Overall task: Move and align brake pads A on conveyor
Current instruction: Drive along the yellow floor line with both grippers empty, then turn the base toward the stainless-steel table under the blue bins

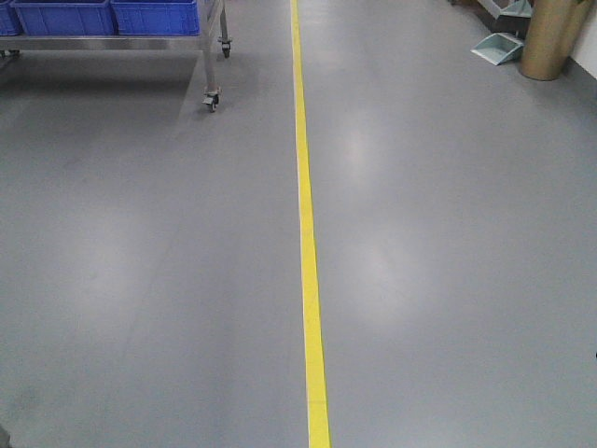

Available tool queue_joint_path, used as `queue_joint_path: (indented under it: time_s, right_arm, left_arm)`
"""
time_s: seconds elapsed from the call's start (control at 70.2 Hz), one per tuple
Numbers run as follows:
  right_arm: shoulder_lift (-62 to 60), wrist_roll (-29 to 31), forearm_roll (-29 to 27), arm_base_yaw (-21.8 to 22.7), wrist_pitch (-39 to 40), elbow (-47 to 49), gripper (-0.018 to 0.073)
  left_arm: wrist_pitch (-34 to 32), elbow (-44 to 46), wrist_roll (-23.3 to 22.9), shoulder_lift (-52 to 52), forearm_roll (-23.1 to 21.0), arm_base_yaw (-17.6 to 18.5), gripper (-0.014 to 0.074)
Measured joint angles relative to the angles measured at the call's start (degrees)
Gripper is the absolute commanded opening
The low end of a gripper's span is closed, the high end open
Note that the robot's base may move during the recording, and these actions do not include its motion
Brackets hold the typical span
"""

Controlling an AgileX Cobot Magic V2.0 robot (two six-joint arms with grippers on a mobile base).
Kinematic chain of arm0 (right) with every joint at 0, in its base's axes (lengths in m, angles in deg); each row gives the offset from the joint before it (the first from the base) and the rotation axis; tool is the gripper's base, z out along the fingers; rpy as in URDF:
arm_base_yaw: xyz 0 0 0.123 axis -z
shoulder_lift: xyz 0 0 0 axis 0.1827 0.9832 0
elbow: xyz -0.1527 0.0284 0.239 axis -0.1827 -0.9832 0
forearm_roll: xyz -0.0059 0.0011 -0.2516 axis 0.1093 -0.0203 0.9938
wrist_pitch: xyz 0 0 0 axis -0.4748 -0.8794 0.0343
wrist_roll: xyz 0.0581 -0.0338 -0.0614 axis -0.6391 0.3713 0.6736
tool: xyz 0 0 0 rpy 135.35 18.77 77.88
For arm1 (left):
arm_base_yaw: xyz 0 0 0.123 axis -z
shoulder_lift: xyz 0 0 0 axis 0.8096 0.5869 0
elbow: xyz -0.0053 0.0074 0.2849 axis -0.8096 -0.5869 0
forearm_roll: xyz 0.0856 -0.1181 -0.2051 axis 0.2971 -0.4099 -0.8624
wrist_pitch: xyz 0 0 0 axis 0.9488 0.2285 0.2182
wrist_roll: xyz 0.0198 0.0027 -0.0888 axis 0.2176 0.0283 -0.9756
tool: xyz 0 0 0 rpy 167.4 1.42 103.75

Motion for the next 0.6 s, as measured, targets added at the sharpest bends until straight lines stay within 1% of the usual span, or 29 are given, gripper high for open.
queue_joint_path:
  time_s: [0.599]
  right_arm:
    - [0.0,0.0,0.0,0.0,0.0,0.0,0.047]
  left_arm:
    - [0.0,0.0,0.0,0.0,0.0,0.0,0.0393]
